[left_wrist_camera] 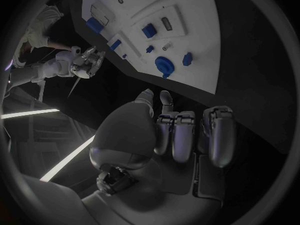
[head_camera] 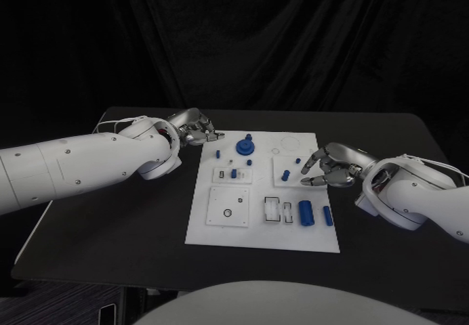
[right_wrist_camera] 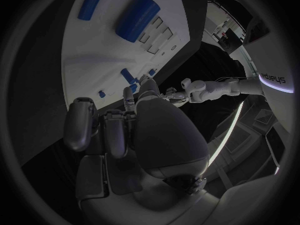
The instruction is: Assemble the parts on the task board
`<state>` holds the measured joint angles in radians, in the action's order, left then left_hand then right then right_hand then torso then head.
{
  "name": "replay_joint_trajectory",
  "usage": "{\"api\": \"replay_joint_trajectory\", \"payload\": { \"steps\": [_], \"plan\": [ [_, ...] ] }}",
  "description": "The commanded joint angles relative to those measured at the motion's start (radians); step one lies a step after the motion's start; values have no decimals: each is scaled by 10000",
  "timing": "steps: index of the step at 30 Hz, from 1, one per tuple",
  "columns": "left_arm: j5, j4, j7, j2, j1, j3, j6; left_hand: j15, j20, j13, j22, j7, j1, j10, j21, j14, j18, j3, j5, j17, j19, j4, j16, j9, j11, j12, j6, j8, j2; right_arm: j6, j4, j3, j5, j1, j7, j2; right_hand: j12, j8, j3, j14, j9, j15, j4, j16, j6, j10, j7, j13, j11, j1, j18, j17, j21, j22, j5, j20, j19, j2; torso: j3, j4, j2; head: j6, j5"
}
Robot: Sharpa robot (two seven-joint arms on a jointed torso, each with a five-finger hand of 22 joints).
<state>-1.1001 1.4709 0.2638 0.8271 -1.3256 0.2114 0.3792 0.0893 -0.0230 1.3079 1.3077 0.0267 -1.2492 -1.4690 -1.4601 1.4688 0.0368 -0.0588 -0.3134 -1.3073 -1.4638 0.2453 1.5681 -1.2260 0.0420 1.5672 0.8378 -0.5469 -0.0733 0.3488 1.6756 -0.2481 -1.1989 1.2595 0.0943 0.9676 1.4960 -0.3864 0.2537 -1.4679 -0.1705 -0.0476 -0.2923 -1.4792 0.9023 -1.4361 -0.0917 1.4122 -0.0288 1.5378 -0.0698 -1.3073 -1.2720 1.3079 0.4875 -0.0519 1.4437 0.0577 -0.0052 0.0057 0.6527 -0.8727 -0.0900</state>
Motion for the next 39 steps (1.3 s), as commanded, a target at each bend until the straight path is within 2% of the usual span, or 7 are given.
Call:
{"api": "replay_joint_trajectory", "payload": {
  "steps": [1, 4, 8, 15, 24, 30, 39],
  "plan": [
    [-123, -393, 58, -218, -32, -6, -942, -8, 1, 2629, 2303, 26, -90, -1018, -53, 1020, -119, 4, 295, -2635, -596, 122, 27, 24, -28, 36, -51, 51, -17, 171, -4, 1, -63, -24, -118, 14, -30, 55, 44, -682, 16, -84, 22, -17, 46, -197, -1, -491, 176, 114, 0, -1059, -70, 1522, 47, -18, 33, 221, -17, 63, 45, 1, 61],
    [-125, -857, 238, -499, -36, -6, -1361, -36, -27, 2629, 2298, 59, 77, -1018, -44, 1020, -115, -103, 816, -2635, -585, 313, 27, 30, -58, 36, -9, 53, -28, 163, -12, 1, -63, -24, -120, 10, -25, 54, 44, -682, 18, -85, 23, -17, 47, -205, 0, -479, 178, 114, 1, -1059, -75, 1524, 55, -17, 36, 222, -15, 49, 65, 1, 30],
    [-126, -1502, 391, -897, -28, -5, -1864, -62, -56, 2629, 2289, 79, 441, -1018, -27, 1020, -108, -301, 1230, -2635, -569, 440, 27, 19, -82, 36, 103, 19, -97, 167, -17, 1, -63, -26, -142, -10, -23, 50, 43, -684, 22, -90, 24, -16, 58, -208, 6, -479, 184, 115, 2, -1055, -80, 1527, 87, -14, 42, 234, -21, 39, 111, 1, -12],
    [-127, -2275, 528, -1374, 3, -5, -2482, -48, -57, 2629, 2273, 38, 1166, -1018, 10, 1020, -95, -670, 1345, -2635, -540, 464, 27, 43, -56, 36, 336, 18, -297, 194, -13, 1, -62, -30, -170, -15, -17, 46, 44, -687, 33, -97, 19, -16, 69, -218, 12, -468, 191, 102, 0, -1053, -69, 1526, 164, -8, 45, 260, -77, 59, 143, 1, -13],
    [-127, -2649, 532, -1573, 53, -5, -2808, -7, -22, 2629, 2247, -27, 2346, -1018, 83, 1020, -75, -1376, 798, -2635, -491, 486, 27, 28, -4, 36, 643, 131, -776, 258, 5, 1, -62, -32, -197, 20, -13, 47, 46, -691, 41, -101, 19, -22, 70, -224, 15, -459, 194, 96, 2, -1063, -77, 1531, 209, -5, 52, 270, -89, 55, 156, 1, 1],
    [-127, -2730, 474, -1626, 82, -5, -2902, 0, -15, 2629, 2235, -38, 2334, -1018, 118, 1020, -67, -1503, 536, -2635, -471, 464, 27, 5, 5, 36, 666, 182, -801, 286, 20, 1, -62, -34, -208, 34, -13, 47, 46, -691, 41, -101, 19, -22, 70, -224, 15, -459, 194, 96, 2, -1063, -77, 1531, 209, -5, 52, 270, -91, 57, 170, 1, 11],
    [-128, -2732, 329, -1642, 101, -5, -2943, 11, -3, 2629, 2186, -54, 1720, -1018, 269, 1020, -30, -1665, -407, -2635, -385, 419, 27, -66, 18, 36, 671, 383, -761, 288, 21, 1, -63, -37, -195, 42, -13, 47, 46, -691, 41, -101, 19, -22, 70, -224, 15, -459, 194, 96, 2, -1063, -77, 1531, 209, -5, 52, 270, -88, 69, 156, 1, -1]
  ]
}}
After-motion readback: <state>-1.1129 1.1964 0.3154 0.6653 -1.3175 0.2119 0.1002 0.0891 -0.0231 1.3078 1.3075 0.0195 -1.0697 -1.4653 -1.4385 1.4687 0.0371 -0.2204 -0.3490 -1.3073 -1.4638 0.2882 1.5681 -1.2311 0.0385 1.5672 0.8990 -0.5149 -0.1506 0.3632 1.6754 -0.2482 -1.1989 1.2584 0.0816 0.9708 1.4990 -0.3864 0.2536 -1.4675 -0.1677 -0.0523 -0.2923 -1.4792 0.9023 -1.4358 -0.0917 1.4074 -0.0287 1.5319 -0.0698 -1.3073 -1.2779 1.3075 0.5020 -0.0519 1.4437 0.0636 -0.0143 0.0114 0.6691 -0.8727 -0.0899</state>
